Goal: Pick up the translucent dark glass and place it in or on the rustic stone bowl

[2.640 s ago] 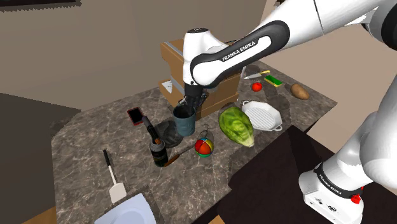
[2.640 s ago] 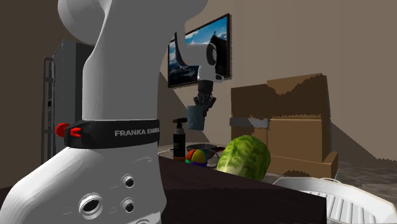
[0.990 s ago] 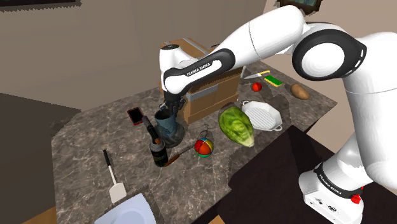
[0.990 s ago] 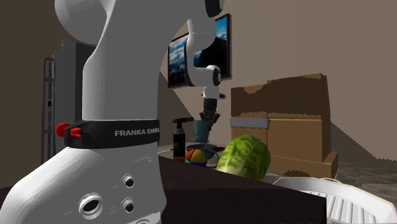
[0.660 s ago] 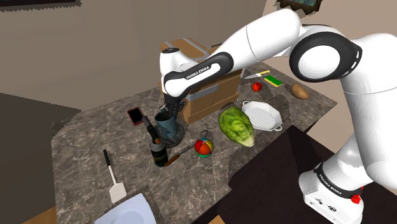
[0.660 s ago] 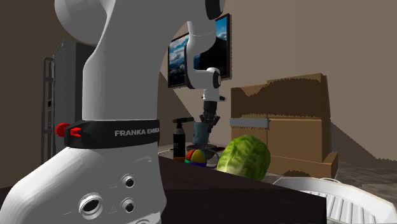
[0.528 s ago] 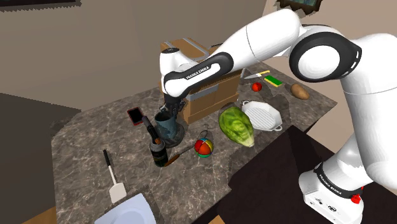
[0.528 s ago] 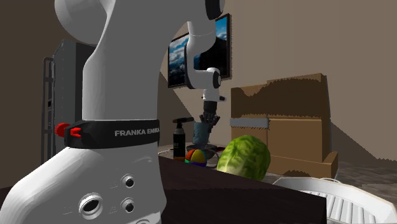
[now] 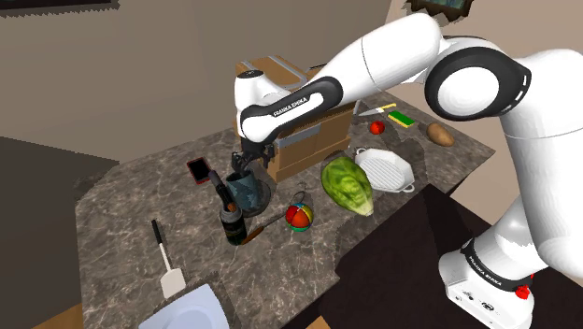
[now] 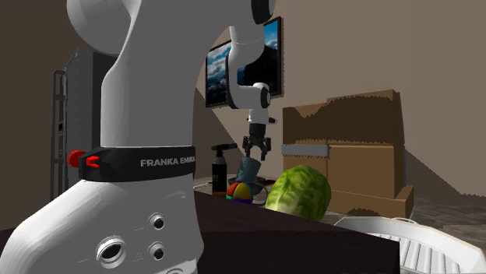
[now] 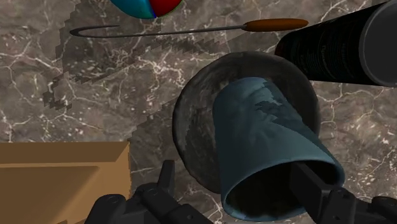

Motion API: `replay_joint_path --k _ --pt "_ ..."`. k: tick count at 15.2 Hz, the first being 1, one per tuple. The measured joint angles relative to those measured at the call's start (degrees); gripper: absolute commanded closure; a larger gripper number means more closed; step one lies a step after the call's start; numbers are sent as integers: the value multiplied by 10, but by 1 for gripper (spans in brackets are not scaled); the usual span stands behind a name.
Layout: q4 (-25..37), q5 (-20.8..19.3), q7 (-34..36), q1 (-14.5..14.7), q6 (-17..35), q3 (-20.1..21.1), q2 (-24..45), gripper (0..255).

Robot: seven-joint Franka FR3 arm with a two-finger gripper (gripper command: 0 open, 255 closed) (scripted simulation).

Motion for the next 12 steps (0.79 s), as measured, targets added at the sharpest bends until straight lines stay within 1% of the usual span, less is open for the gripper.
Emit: replay_joint_path --k 2,4,6,12 --pt "-1 1 -1 -2 -5 0 -6 0" --pt "12 3 -2 -3 -30 2 -18 0" --pt "6 5 -2 -5 -44 4 -38 0" --pt "9 5 -3 -6 -49 4 -41 0"
